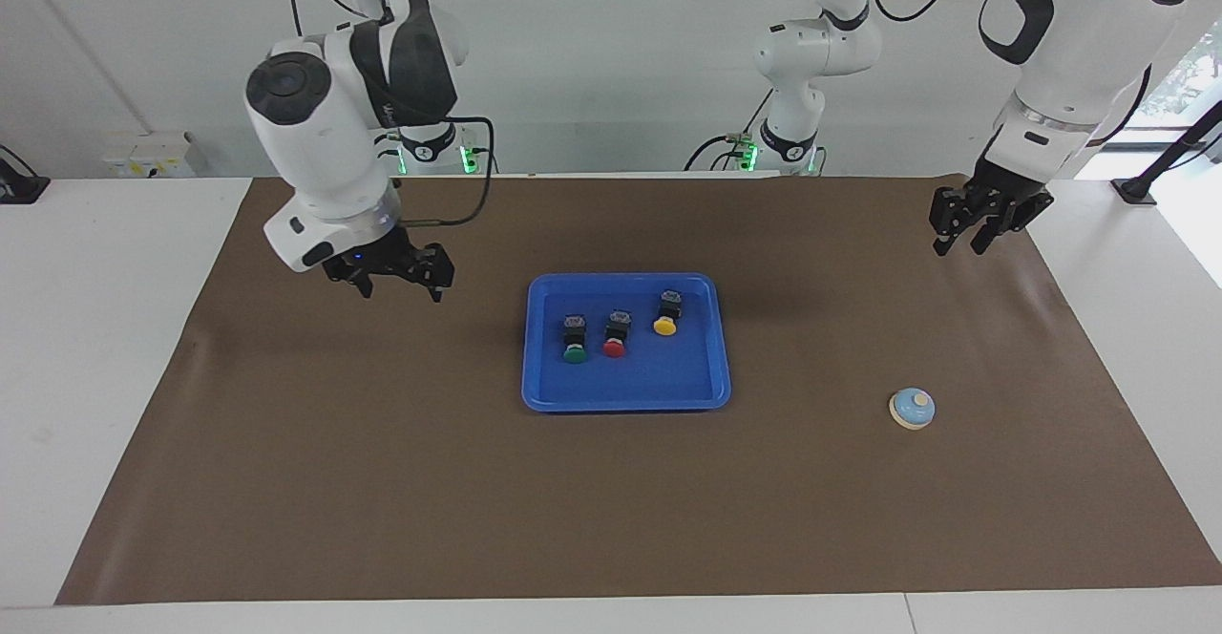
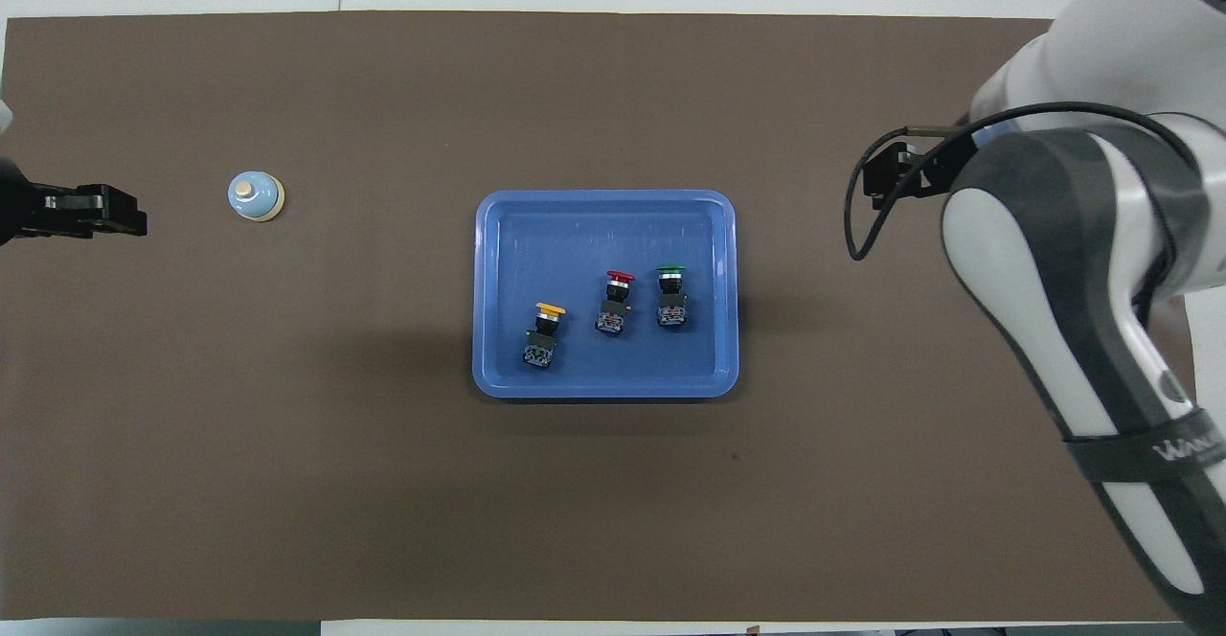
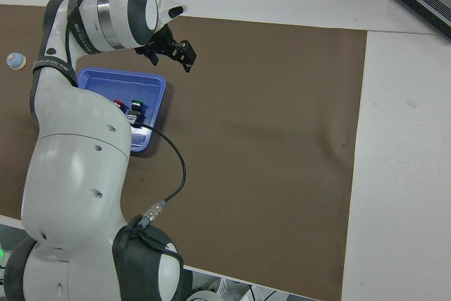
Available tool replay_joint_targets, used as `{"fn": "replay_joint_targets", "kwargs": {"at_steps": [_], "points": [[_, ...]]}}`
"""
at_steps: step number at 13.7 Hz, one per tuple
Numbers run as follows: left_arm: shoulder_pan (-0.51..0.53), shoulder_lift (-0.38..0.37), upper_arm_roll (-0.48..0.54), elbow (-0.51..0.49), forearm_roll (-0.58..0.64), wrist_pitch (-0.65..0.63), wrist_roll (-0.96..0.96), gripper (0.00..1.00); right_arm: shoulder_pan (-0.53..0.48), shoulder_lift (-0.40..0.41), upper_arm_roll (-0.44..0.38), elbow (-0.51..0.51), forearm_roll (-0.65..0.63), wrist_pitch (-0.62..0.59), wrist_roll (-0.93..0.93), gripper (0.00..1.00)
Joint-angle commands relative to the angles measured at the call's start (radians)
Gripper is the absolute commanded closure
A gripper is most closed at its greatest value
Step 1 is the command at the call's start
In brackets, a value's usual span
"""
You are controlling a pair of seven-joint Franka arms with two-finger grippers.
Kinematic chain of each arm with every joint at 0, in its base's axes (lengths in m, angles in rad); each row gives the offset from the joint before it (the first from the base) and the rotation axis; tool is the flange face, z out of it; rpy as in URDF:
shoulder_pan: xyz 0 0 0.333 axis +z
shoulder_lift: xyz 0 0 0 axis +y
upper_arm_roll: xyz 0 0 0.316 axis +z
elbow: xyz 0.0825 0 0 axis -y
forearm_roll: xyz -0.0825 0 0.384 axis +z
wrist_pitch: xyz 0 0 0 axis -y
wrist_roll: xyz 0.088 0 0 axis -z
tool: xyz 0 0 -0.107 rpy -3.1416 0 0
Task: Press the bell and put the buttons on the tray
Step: 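Press the bell with the left gripper while the right gripper returns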
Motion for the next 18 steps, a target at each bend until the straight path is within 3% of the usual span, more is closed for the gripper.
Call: {"fn": "replay_joint_targets", "kwargs": {"at_steps": [1,5,10,18], "points": [[-0.005,0.091,0.008,-0.022,-0.006,0.108,-0.012,1.0,-0.06,-0.079,0.003,-0.019,0.007,-0.069,-0.116,0.0],[-0.005,0.251,0.01,-0.015,0.03,0.284,-0.059,1.0,-0.085,-0.229,-0.022,-0.032,0.001,-0.239,-0.15,0.0],[-0.008,0.412,0.016,0.084,0.04,0.292,-0.062,1.0,-0.115,-0.249,-0.02,-0.03,-0.005,-0.247,-0.195,0.0],[-0.008,0.483,0.018,0.117,0.05,0.329,-0.079,1.0,-0.115,-0.251,-0.02,-0.032,-0.007,-0.228,-0.201,0.0]]}}
